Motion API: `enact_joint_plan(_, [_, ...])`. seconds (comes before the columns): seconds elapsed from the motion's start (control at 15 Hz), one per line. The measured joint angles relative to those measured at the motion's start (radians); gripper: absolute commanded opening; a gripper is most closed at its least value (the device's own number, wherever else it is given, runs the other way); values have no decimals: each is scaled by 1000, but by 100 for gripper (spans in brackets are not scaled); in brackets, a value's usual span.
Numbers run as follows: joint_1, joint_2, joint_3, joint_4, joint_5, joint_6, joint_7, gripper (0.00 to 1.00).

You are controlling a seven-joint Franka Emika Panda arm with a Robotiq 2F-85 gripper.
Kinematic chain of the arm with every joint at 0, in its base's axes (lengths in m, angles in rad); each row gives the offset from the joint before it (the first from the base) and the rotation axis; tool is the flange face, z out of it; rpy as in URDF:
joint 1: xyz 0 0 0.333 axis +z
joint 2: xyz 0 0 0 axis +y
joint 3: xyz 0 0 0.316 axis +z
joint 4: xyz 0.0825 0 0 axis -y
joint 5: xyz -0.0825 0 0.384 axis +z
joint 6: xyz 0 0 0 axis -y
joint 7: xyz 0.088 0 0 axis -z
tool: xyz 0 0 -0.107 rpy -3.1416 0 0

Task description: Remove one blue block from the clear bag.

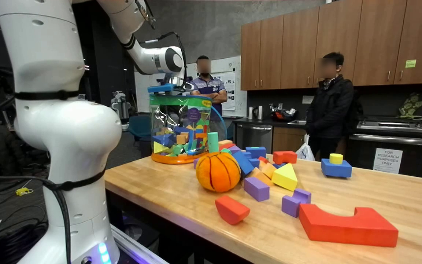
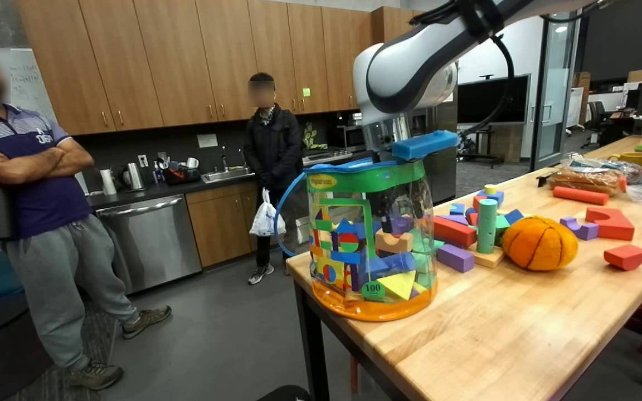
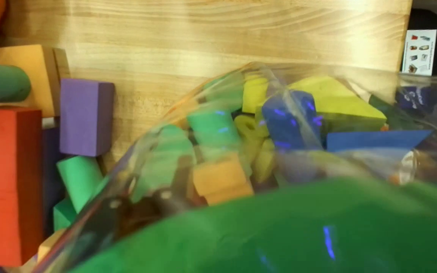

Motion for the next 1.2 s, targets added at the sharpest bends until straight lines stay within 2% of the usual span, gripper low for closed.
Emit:
enact_joint_plan(0.47, [5,32,24,242,-112,-147,21,100])
enact_joint_plan(0.87, [33,209,36,439,-157,-186,21,100])
enact_joint_plan(1.2, [68,328,34,514,-200,-178,40,100])
